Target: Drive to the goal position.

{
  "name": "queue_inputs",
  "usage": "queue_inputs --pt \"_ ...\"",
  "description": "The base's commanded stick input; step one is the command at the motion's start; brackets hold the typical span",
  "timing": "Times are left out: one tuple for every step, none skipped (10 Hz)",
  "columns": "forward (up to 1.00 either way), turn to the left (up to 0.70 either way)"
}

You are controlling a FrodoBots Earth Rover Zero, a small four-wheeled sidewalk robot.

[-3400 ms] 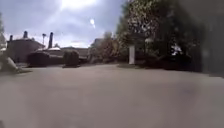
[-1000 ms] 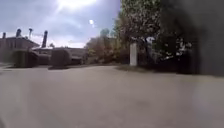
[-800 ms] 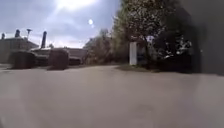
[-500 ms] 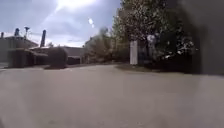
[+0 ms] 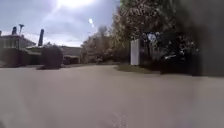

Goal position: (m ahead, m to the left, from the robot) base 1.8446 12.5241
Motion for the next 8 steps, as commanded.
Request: queue_inputs --pt "0.0 0.0" --pt "0.0 0.0" --pt "0.0 0.0" --pt "0.0 0.0" --pt "0.18 0.0" --pt "0.4 0.0" --pt "0.62 0.0" --pt "0.85 0.0"
